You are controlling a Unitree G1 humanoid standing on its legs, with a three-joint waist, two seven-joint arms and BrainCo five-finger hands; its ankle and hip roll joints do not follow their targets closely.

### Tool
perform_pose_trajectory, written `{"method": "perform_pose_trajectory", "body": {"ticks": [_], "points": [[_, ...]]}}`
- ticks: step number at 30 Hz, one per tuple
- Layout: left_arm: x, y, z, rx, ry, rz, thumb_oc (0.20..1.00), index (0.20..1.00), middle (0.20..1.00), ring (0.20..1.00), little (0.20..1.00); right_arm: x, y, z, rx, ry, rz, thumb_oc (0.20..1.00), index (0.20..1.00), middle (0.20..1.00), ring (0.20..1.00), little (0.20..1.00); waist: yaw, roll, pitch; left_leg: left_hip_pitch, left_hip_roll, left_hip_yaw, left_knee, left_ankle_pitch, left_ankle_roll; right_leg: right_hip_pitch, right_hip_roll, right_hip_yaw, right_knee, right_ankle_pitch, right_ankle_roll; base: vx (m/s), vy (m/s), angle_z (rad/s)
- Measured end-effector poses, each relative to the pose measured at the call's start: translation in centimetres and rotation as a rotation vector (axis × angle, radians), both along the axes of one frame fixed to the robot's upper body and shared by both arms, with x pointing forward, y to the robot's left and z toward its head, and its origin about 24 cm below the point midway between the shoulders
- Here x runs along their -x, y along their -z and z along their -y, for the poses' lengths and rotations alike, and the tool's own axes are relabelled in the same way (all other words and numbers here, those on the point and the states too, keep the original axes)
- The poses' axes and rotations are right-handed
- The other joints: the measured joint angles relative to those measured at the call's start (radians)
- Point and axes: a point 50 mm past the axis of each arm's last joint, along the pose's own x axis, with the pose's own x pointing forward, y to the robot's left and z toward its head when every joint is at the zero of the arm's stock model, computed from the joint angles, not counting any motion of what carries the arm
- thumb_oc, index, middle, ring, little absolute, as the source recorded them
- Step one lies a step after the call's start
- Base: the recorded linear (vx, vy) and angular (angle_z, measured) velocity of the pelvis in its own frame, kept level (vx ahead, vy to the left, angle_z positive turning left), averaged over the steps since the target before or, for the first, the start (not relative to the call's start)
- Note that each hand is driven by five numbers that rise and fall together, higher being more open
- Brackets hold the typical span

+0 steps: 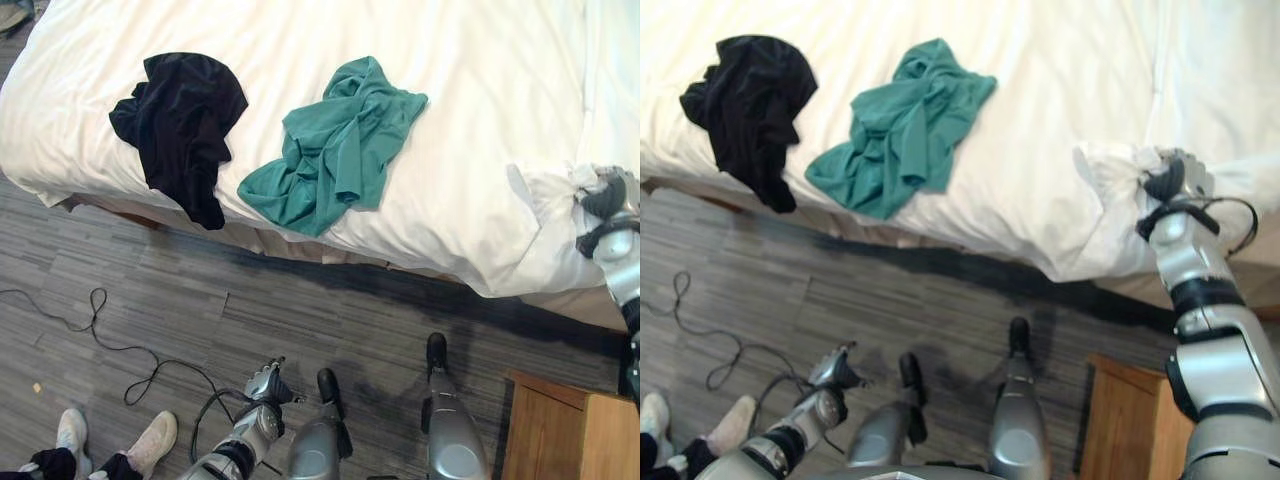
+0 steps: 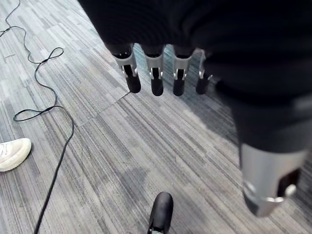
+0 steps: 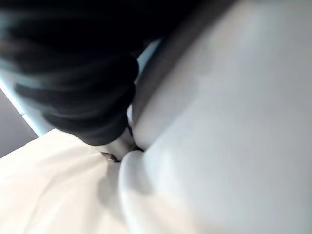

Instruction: Tidy up the quilt and then pick up the clothes from the bed and put them into the laundry hamper.

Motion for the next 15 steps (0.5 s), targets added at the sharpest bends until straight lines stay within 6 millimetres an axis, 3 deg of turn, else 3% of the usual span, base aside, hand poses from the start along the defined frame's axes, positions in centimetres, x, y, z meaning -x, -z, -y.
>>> {"method": "perform_pose_trajectory", "body": {"ticks": [1,3,4,5,7,8,9,11,12,13,14,15], "points": [[0.9,0.3,-0.7,-0.014,-0.028,-0.025,1.000,1.000,1.000,1.000,1.000,1.5,2.8,-0.1,-0.054,-0.001,-0.035,1.000,1.000,1.000,1.000,1.000,-0.018,-0.024,-0.006,0.031,0.001,0.016,-0.001,-0.009,-0.004,0.022,0.003,0.012,0.000,-0.006,0.005,0.12,0.103,-0.23],[1.8,0.7,-1.4,-0.020,-0.077,-0.062,1.000,1.000,1.000,1.000,1.000,4.9,6.6,0.5,-0.176,0.063,-0.053,1.000,1.000,1.000,1.000,1.000,-0.026,-0.050,-0.014,0.072,0.005,0.033,-0.005,-0.025,-0.009,0.051,0.009,0.028,0.000,-0.016,0.004,0.08,0.049,-0.35],[3.0,1.2,-2.3,-0.028,-0.136,-0.096,1.000,1.000,1.000,1.000,1.000,8.4,11.1,0.8,-0.246,0.150,-0.163,1.000,1.000,1.000,1.000,1.000,-0.032,-0.079,-0.044,0.093,0.009,0.049,-0.007,-0.042,-0.006,0.070,0.012,0.043,0.000,-0.029,0.005,0.04,0.017,-0.40],[3.8,1.4,-2.7,-0.040,-0.146,-0.121,1.000,1.000,1.000,1.000,1.000,10.4,13.8,1.1,-0.268,0.203,-0.275,1.000,1.000,1.000,1.000,1.000,-0.064,-0.099,-0.071,0.097,0.013,0.049,-0.007,-0.057,-0.005,0.065,0.010,0.053,0.000,-0.030,0.006,0.06,0.048,-0.32],[4.6,1.6,-3.1,-0.045,-0.173,-0.139,1.000,1.000,1.000,1.000,1.000,14.2,17.3,1.5,-0.337,0.321,-0.394,1.000,1.000,1.000,1.000,1.000,-0.095,-0.123,-0.094,0.099,0.007,0.053,-0.007,-0.058,-0.004,0.066,0.004,0.058,0.000,-0.030,0.007,0.03,0.069,-0.08],[4.4,1.6,-3.2,-0.044,-0.179,-0.137,1.000,1.000,1.000,1.000,1.000,18.2,20.5,1.4,-0.426,0.447,-0.491,1.000,1.000,1.000,1.000,1.000,-0.123,-0.142,-0.111,0.100,0.002,0.055,-0.007,-0.058,-0.003,0.066,-0.002,0.060,0.000,-0.028,0.010,0.03,0.085,-0.03],[4.4,1.6,-2.9,-0.036,-0.176,-0.134,1.000,1.000,1.000,1.000,1.000,21.2,22.3,1.0,-0.509,0.569,-0.517,1.000,1.000,1.000,1.000,1.000,-0.135,-0.146,-0.124,0.101,-0.001,0.056,-0.007,-0.058,-0.002,0.067,-0.005,0.061,0.000,-0.027,0.011,0.02,0.069,-0.06],[4.3,1.7,-2.5,-0.029,-0.172,-0.134,1.000,1.000,1.000,1.000,1.000,23.1,23.2,0.5,-0.528,0.644,-0.539,1.000,1.000,1.000,1.000,1.000,-0.146,-0.142,-0.133,0.111,-0.007,0.070,-0.007,-0.060,-0.001,0.067,-0.009,0.073,-0.001,-0.024,0.015,0.01,0.074,-0.15],[4.4,1.7,-2.3,-0.025,-0.171,-0.136,1.000,1.000,1.000,1.000,1.000,22.7,22.8,0.6,-0.519,0.657,-0.504,1.000,1.000,1.000,1.000,1.000,-0.157,-0.136,-0.137,0.113,-0.009,0.071,-0.007,-0.060,-0.001,0.066,-0.011,0.079,-0.001,-0.026,0.012,0.00,0.094,-0.14],[4.6,1.8,-2.2,-0.023,-0.167,-0.142,1.000,1.000,1.000,1.000,1.000,22.0,22.0,0.7,-0.496,0.652,-0.443,0.711,0.711,0.711,0.711,0.711,-0.162,-0.127,-0.142,0.113,-0.010,0.072,-0.007,-0.059,0.000,0.065,-0.011,0.081,-0.001,-0.026,0.012,-0.02,0.060,-0.06],[4.7,2.0,-1.9,-0.022,-0.163,-0.148,1.000,1.000,1.000,1.000,1.000,20.9,20.7,0.9,-0.471,0.641,-0.364,0.200,0.200,0.200,0.200,0.200,-0.162,-0.118,-0.147,0.113,-0.010,0.073,-0.007,-0.059,0.001,0.063,-0.010,0.084,-0.001,-0.026,0.012,-0.02,0.049,-0.03],[4.8,2.0,-1.7,-0.017,-0.161,-0.151,1.000,1.000,1.000,1.000,1.000,19.9,19.5,1.0,-0.445,0.620,-0.299,0.200,0.200,0.200,0.200,0.200,-0.161,-0.110,-0.152,0.113,-0.009,0.073,-0.007,-0.058,0.002,0.061,-0.008,0.086,-0.001,-0.025,0.012,0.00,0.000,0.00]]}}
